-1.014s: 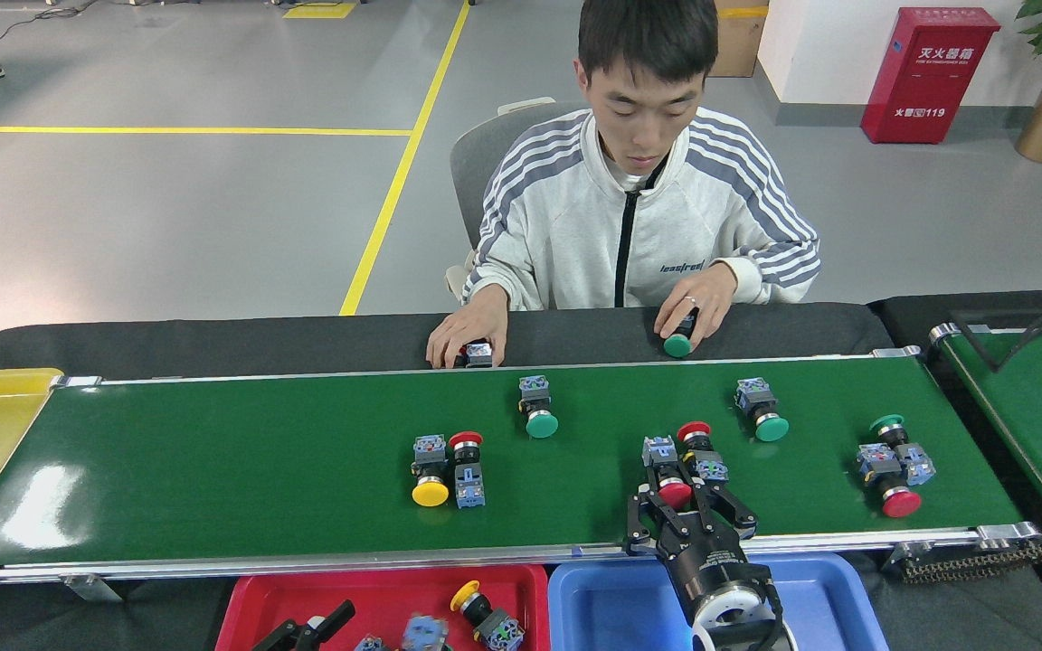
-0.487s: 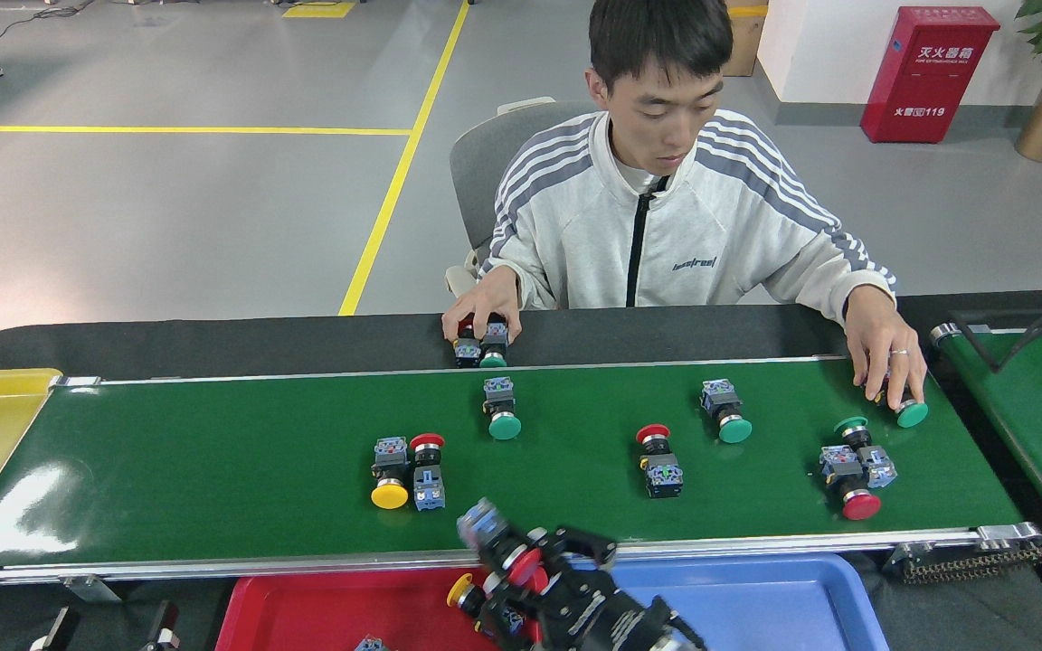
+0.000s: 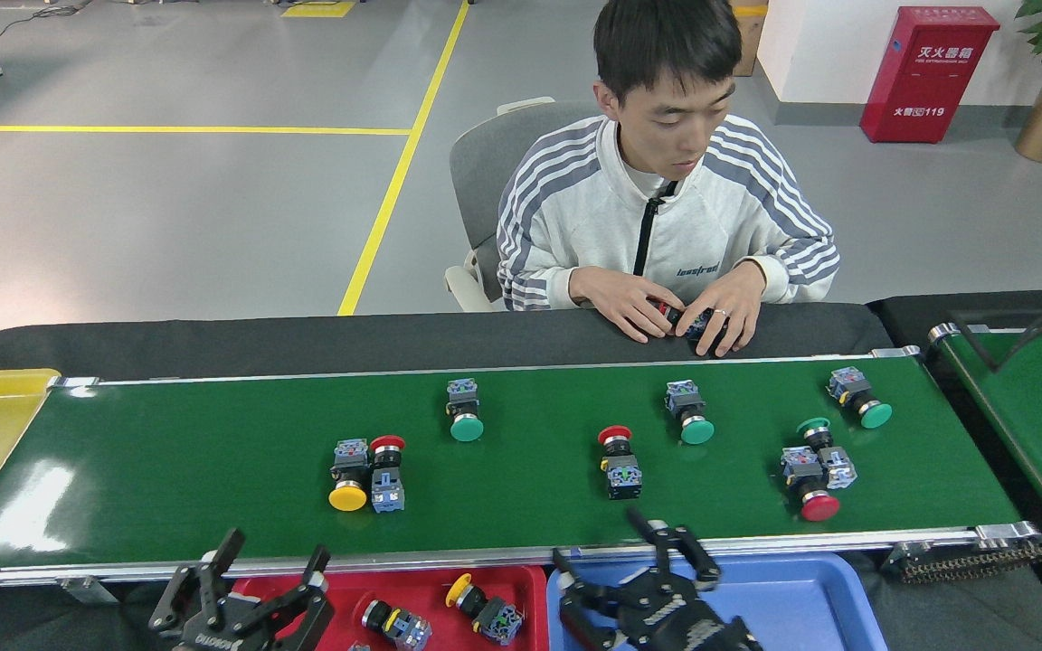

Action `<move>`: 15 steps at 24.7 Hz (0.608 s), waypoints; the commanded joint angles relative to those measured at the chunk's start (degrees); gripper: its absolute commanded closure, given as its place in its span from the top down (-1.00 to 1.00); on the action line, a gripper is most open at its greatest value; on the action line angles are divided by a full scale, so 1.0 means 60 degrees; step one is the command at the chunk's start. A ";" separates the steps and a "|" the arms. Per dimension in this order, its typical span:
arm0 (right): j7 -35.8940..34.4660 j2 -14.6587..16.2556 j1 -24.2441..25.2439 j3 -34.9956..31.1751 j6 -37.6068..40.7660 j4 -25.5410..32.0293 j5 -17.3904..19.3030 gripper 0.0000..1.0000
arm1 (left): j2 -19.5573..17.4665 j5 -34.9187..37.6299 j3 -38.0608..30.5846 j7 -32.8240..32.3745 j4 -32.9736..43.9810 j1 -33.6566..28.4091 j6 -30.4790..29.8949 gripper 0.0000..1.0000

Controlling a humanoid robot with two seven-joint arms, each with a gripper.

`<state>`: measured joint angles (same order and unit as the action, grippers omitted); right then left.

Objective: Pick switch part from conveyor to tray

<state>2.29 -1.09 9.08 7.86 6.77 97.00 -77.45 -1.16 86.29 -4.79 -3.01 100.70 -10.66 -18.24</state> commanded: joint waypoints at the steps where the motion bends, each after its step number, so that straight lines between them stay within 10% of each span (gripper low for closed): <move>1: -0.0338 -0.0067 0.0215 -0.0635 -0.0382 0.0152 0.0178 1.00 | 0.0017 0.0106 0.0314 -0.0215 -0.0083 0.0238 0.0549 0.98; 15: 0.0248 0.0094 -0.0547 -0.0460 -0.1993 -0.0712 -0.0613 1.00 | -0.0100 0.0120 0.0285 -0.0230 -0.2266 0.1791 0.1018 0.98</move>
<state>2.72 -0.93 6.74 4.90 -4.82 92.61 -80.95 -1.27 86.86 -2.90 -4.56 86.99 -0.94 -12.42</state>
